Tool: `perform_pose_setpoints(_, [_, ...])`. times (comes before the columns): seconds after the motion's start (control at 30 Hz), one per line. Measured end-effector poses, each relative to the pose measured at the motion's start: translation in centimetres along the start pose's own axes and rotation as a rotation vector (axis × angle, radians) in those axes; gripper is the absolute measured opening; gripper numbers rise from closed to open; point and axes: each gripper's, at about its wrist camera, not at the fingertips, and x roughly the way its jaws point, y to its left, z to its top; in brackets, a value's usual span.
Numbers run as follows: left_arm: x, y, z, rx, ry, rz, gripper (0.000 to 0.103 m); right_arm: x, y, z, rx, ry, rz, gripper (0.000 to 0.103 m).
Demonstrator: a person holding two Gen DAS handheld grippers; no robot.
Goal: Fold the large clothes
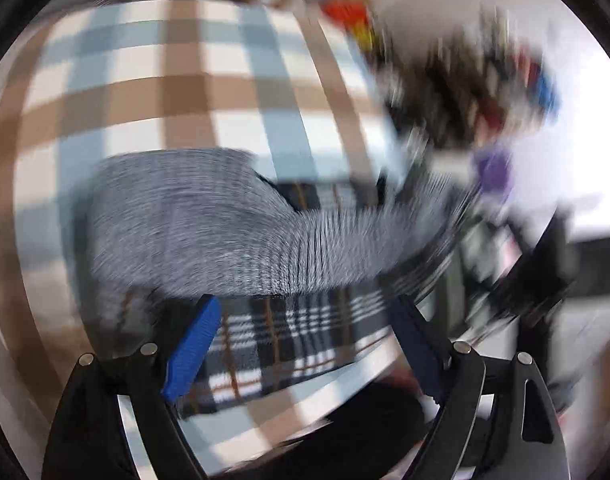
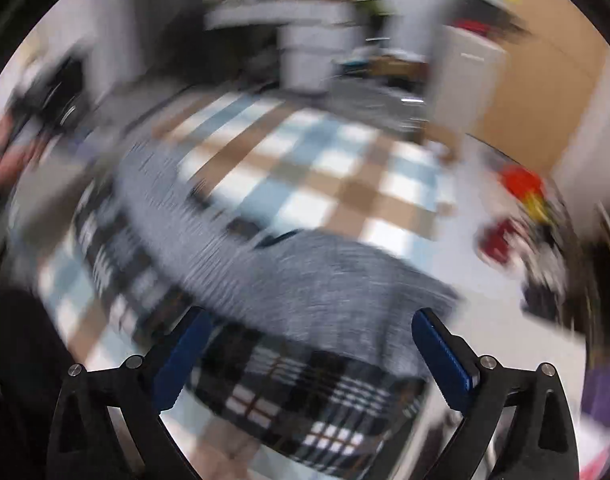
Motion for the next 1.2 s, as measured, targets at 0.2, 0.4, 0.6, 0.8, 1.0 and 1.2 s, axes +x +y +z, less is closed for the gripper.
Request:
perform_pose_setpoints(0.2, [7.0,-4.7,2.7,0.315,0.125,0.246,0.083,2.6,-2.0,1.2,-0.041,0.046,0.029,0.100])
perform_pose_setpoints(0.4, [11.0,-4.1,3.1,0.436,0.256,0.313,0.078,4.8,-2.0,1.0,-0.143,0.168,0.074,0.100])
perform_pose_setpoints(0.6, [11.3,-2.0,1.1,0.432,0.280,0.253,0.003,7.6,-3.7,0.4,-0.131,0.319,0.098,0.072])
perform_pose_setpoints(0.8, [10.6,-2.2,-2.0,0.505,0.253,0.265,0.001,6.5,-2.2,0.7,-0.209,0.342,0.095,0.032])
perform_pose_setpoints(1.0, [9.1,-2.3,0.6,0.427,0.124,0.283,0.013,5.3,-0.4,2.7,-0.273,0.239,0.037,0.095])
perform_pose_setpoints(1.2, [11.1,-3.9,2.3,0.575,0.203,0.291,0.074,6.8,1.4,3.0,-0.320,0.292,0.060,0.095])
